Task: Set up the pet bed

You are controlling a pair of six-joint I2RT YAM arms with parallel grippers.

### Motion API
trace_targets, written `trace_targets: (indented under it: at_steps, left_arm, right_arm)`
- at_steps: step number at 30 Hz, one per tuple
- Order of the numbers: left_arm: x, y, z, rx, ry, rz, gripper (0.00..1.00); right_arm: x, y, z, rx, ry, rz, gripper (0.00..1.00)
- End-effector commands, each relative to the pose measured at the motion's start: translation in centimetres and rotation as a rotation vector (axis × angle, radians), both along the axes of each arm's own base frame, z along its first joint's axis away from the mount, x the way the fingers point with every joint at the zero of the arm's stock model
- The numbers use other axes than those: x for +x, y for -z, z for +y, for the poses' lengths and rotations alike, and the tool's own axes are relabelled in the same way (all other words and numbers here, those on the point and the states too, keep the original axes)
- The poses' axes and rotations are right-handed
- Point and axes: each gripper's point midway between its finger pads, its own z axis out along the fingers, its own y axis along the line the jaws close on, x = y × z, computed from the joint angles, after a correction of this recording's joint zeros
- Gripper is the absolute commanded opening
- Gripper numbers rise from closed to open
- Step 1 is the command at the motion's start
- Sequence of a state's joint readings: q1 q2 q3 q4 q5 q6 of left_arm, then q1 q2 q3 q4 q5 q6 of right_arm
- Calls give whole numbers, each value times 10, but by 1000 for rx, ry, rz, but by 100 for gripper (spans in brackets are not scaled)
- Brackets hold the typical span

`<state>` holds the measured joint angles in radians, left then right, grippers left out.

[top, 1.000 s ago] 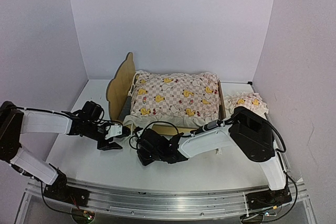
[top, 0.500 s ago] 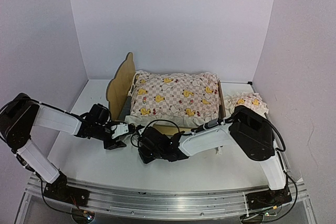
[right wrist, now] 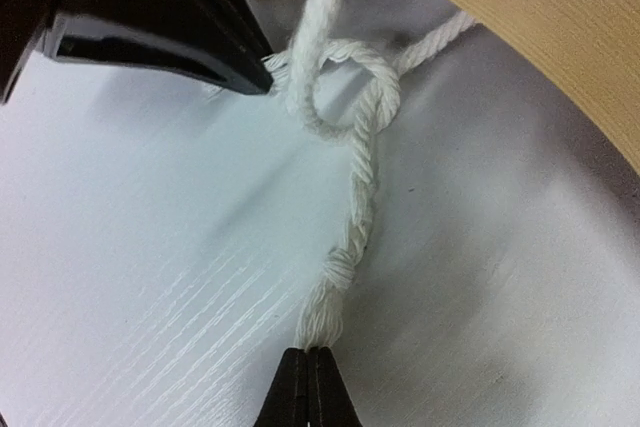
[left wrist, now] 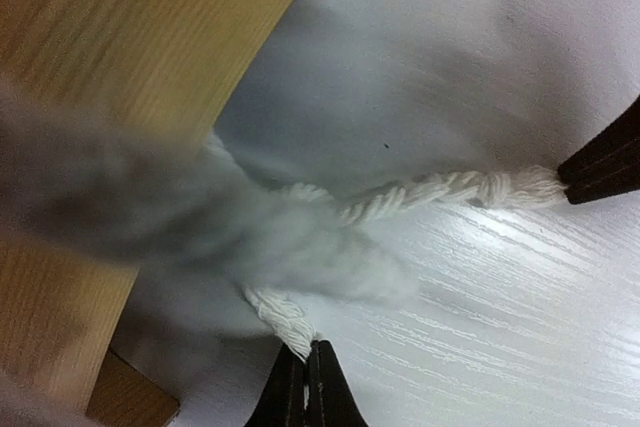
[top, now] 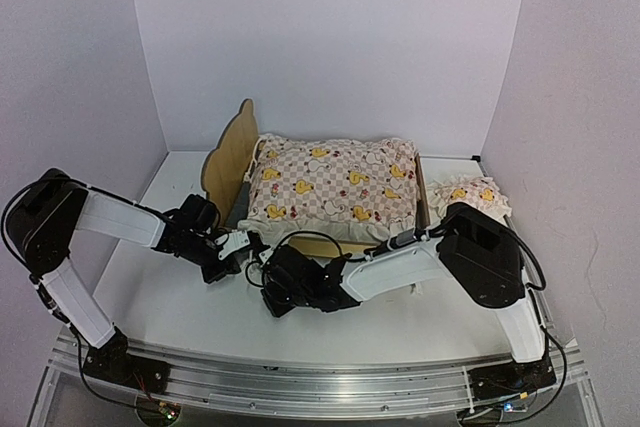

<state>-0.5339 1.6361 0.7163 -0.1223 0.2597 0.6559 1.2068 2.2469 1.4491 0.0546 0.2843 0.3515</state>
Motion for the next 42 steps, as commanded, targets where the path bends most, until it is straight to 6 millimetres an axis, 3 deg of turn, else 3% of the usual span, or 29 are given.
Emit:
trace_targets:
  at_steps: [1,7,12,17,23,28,32,38,42]
  left_arm:
    - [-30,26,13,64,15,156,0]
    - [-18,4,29,140,30,76,0]
    - [-11,-33,47,152,20,-38,0]
    - [-17,-45,72,200,25,-145,0]
    - [-3,-40,120,273,-37,-211,0]
    - [29,-41,154,309,-105,-269,0]
    - [41,-42,157,332,-78,-335,0]
    - [42,-27,167,361,-73,-317,0]
    - [38,-20,169,374,-60,-303,0]
  right_arm:
    - [-3,-35,5,48,-44,-43,0]
    - [7,-48,2,78,-18,-39,0]
    - [33,-86,-3,122,8,-83,0]
    - [54,-119,-11,118,-7,-140,0]
    - [67,-148,-26,113,-12,-173,0]
    - [78,-178,-42,106,6,-236,0]
    - [90,-188,-49,83,5,-256,0]
    - [119,-179,-72,35,52,-216,0]
    - [117,-183,-72,60,46,-192,0]
